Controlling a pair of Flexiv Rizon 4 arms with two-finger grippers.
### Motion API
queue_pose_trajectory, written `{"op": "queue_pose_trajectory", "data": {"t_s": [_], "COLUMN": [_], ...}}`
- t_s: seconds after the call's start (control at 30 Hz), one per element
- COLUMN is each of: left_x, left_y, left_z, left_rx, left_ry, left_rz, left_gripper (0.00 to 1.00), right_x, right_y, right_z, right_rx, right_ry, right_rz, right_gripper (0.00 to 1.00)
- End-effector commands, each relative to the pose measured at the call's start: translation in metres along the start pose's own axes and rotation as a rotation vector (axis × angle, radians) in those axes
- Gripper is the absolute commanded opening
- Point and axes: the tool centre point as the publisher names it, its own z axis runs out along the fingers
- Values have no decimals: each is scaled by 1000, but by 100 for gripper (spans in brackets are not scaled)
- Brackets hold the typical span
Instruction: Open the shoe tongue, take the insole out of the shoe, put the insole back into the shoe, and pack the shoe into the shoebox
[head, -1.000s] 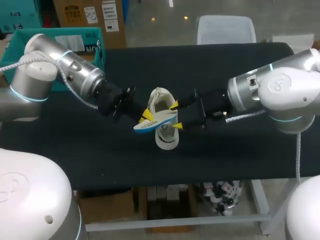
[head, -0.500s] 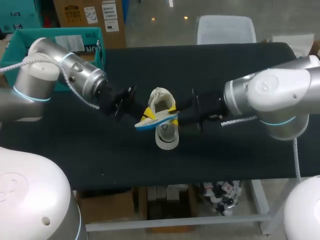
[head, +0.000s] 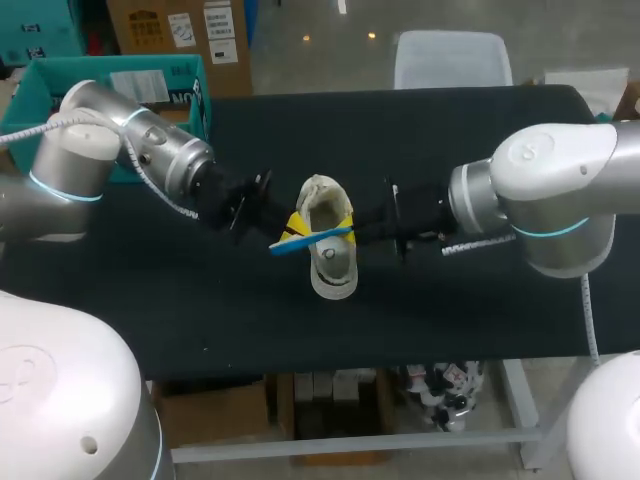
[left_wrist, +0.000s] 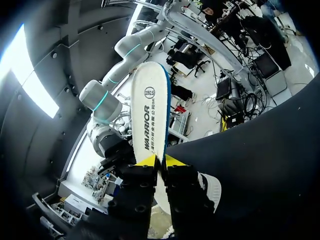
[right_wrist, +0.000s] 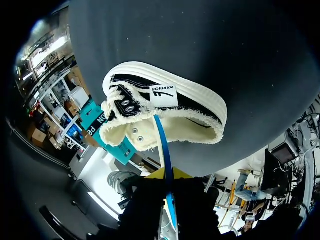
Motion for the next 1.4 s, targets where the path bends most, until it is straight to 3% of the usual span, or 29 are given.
{"op": "queue_pose_trajectory", "data": {"t_s": [0.03, 0.1, 0.2, 0.37, 0.47, 0.63, 1.3, 1.4], "left_x": [2, 5, 9, 12, 13, 10, 6, 7], "left_y": [1, 5, 12, 20, 26, 33, 41, 41], "left_z": [-2, -4, -8, -8, -7, -2, 2, 2], "left_rx": [-23, -38, -50, -90, -112, -139, -130, -129], "left_ry": [9, 4, -49, -140, -193, -231, -279, -285], "left_rz": [-7, -18, -50, -92, -124, -161, -200, -205], "left_gripper": [95, 98, 88, 88, 65, 48, 25, 14], "right_x": [-1, 0, -1, -1, 0, 0, 0, 0], "right_y": [3, 2, -1, -4, -4, -4, 0, 2], "right_z": [-2, -3, -4, -6, -5, -4, 2, 4], "right_rx": [29, 43, 40, 47, 48, 54, 83, 91], "right_ry": [18, 27, 53, 93, 95, 100, 113, 114], "right_rz": [-7, -15, -23, -44, -47, -51, -67, -65], "right_gripper": [0, 0, 0, 0, 0, 0, 0, 0]}}
